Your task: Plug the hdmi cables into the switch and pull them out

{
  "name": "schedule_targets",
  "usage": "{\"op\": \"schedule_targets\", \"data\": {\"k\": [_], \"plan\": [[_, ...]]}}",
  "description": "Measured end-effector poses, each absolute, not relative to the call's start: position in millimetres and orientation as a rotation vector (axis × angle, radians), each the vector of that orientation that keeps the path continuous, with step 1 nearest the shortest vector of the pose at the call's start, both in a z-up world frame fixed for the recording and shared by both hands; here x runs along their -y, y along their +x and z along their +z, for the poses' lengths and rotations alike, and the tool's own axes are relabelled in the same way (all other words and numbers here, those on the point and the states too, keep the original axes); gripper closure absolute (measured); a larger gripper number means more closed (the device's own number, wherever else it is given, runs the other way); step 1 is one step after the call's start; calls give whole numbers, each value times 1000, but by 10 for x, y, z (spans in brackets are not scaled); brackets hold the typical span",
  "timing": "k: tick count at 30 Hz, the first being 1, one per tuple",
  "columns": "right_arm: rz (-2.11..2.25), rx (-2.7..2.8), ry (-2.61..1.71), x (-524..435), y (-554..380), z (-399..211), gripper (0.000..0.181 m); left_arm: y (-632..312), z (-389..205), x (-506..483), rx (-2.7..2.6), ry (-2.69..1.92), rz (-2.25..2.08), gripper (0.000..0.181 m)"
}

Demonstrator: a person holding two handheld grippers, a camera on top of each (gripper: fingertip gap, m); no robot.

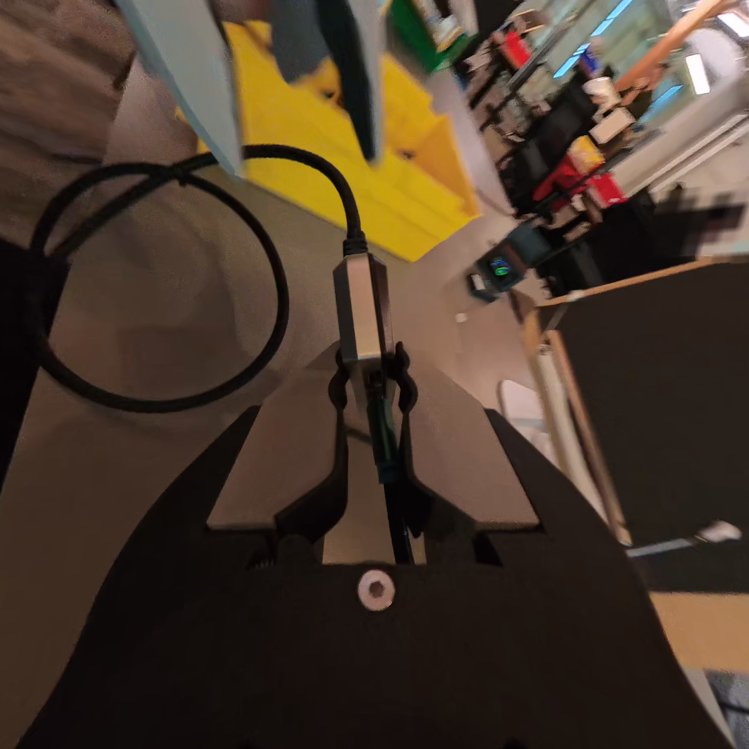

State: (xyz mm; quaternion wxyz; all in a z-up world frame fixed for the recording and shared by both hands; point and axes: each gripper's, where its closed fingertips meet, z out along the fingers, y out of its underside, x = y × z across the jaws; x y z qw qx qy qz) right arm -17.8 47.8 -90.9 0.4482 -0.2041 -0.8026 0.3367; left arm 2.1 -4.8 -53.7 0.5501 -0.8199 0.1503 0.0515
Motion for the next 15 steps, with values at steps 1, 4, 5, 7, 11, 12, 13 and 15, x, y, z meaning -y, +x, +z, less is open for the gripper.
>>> {"op": "schedule_targets", "data": {"k": [1,4,5,7,11,12,13,15], "plan": [[828,1936,-523,-532,-152,-695,162,49,-318,206,-359,-1872,123,136],[768,1836,-560,-707,-35,23,161,-16,175,665,-310,-1691,184,143],[738,1802,-573,-787,5,283,161,-84,287,797,-272,-1644,211,148],[703,1745,-609,-962,94,803,161,-206,409,1020,-197,-1574,219,156],[557,1611,-657,-1417,330,1785,161,-346,342,1270,-143,-1525,141,165],[537,1565,-674,-1520,425,2033,161,-415,343,1302,-130,-1543,157,163],[523,1521,-692,-1616,530,2270,161,-488,371,1350,-107,-1542,187,162],[466,1443,-719,-1829,736,2672,162,-551,471,1451,-89,-1482,231,168]]}}
